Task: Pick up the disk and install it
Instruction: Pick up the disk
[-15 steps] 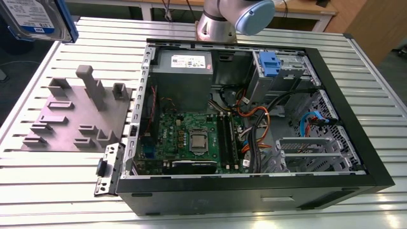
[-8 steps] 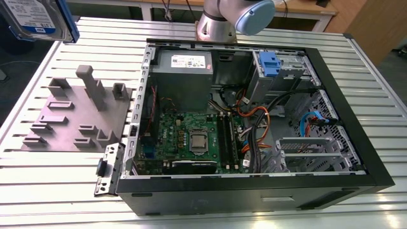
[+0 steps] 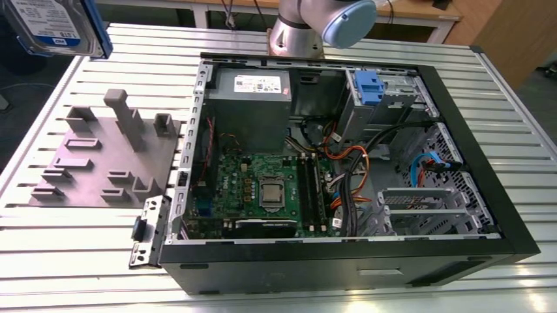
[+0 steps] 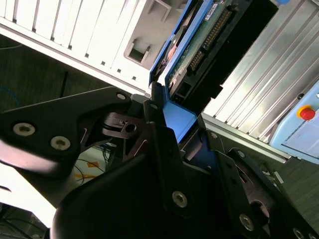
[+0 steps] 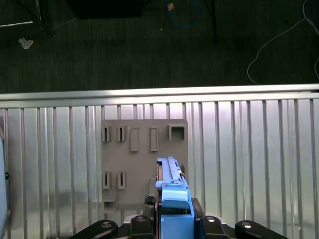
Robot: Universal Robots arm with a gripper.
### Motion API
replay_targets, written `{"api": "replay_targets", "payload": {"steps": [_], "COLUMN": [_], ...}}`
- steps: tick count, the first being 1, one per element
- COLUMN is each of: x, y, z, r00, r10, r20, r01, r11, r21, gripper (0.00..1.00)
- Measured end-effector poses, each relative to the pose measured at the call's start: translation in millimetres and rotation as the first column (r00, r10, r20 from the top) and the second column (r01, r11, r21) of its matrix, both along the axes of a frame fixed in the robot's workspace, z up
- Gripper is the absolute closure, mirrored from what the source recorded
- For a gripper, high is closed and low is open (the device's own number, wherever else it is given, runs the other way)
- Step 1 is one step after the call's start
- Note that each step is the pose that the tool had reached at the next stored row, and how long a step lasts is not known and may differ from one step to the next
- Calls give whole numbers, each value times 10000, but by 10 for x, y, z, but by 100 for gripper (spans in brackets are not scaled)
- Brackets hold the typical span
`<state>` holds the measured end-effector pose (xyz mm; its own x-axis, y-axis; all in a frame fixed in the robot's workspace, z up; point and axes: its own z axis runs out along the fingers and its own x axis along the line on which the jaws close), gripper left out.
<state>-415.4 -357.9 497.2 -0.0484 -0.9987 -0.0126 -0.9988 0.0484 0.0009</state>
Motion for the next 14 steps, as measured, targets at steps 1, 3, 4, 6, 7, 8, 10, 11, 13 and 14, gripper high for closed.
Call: {"api": "replay_targets", "payload": {"steps": [1,3,4,6,7,8,10,11,13,14], "x": [5,15,20,28,31,35,43,46,54,58], "y": [0,0,0,0,0,0,0,0,0,0], "z": [-1,0,0,0,0,0,0,0,-1,-1], "r00": [10000,10000,10000,10000,10000,10000,10000,10000,10000,10000], "r10": [0,0,0,0,0,0,0,0,0,0], "r20": [1,1,0,1,0,0,-1,1,1,1], "r01": [0,0,0,0,0,0,0,0,0,0], "r11": [10000,10000,10000,10000,10000,10000,10000,10000,10000,10000], "r21": [0,0,0,0,0,0,0,0,0,1], "gripper": [64,64,64,64,64,64,64,64,64,64]}}
